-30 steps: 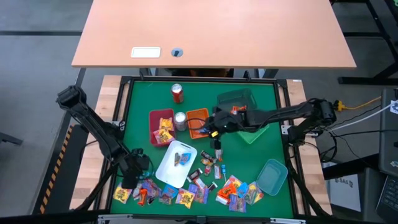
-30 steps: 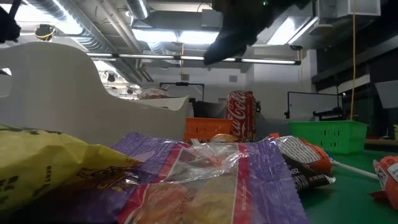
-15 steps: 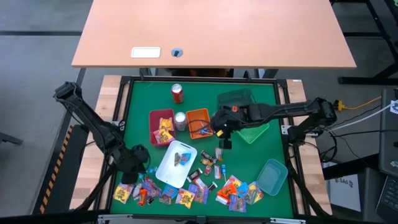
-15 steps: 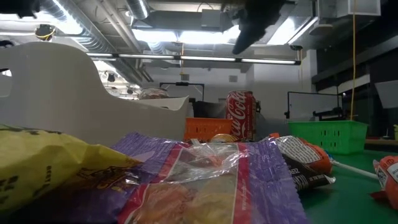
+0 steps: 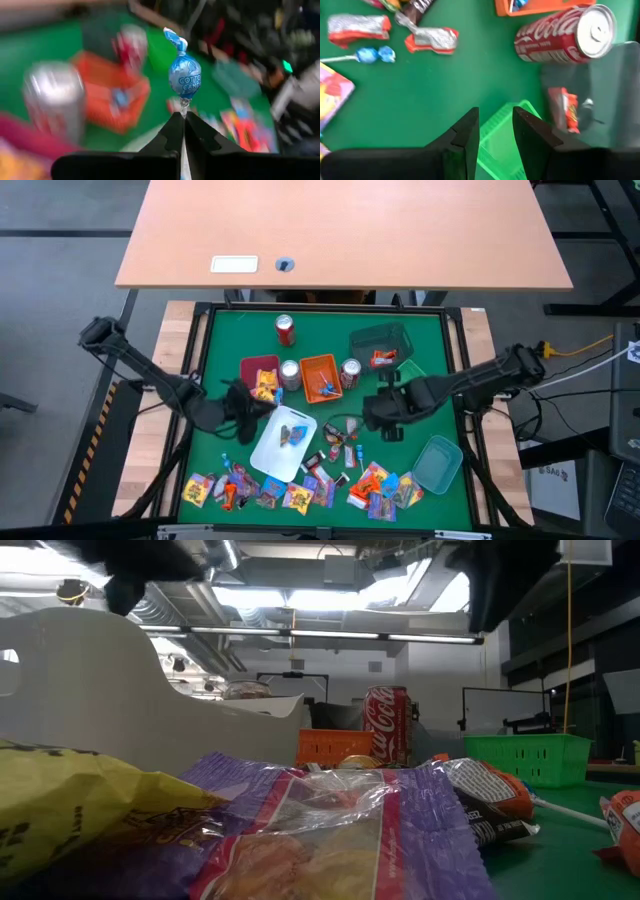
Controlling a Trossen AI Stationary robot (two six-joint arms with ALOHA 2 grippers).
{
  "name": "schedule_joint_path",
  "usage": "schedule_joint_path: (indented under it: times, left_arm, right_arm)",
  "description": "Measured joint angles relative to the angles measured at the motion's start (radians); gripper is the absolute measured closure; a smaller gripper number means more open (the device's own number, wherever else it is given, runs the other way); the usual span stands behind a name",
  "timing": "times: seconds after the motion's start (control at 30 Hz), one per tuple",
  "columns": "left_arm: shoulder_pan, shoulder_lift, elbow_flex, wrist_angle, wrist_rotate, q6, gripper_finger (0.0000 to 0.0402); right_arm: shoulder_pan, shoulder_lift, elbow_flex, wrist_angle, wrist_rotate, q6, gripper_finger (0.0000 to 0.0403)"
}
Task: Sort candy
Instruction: Put the blue lollipop into the orange bin
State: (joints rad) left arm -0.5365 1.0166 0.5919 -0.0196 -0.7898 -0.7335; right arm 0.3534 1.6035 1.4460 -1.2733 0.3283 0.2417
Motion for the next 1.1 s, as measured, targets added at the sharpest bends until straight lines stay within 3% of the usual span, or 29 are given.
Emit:
schedule_joint_path:
  times: [0.13,0.33,0.53,0.73,0.97,1.1]
  left_arm:
    - [0.086,0.041,0.000,0.243,-0.061,0.209,0.0401]
    - [0.227,0.166,0.001,0.538,-0.008,0.412,0.0401]
    - [0.339,0.323,0.001,0.689,0.126,0.409,0.0401]
    - [0.399,0.472,0.000,0.818,0.161,0.397,0.0401]
    - [0.450,0.579,0.000,0.838,0.215,0.396,0.0401]
    - [0.465,0.607,0.000,0.842,0.277,0.403,0.0375]
  right_arm:
    - [0.056,0.000,0.000,-0.039,0.064,0.065,0.0285]
    - [0.116,0.000,0.000,-0.045,0.125,0.100,0.0285]
    - [0.127,0.000,0.000,-0.033,0.126,0.146,0.0285]
    - [0.124,0.000,0.000,-0.031,0.125,0.172,0.0285]
    - [0.124,0.000,0.000,-0.011,0.125,0.173,0.0285]
    - [0.124,0.000,0.000,0.030,0.125,0.173,0.0285]
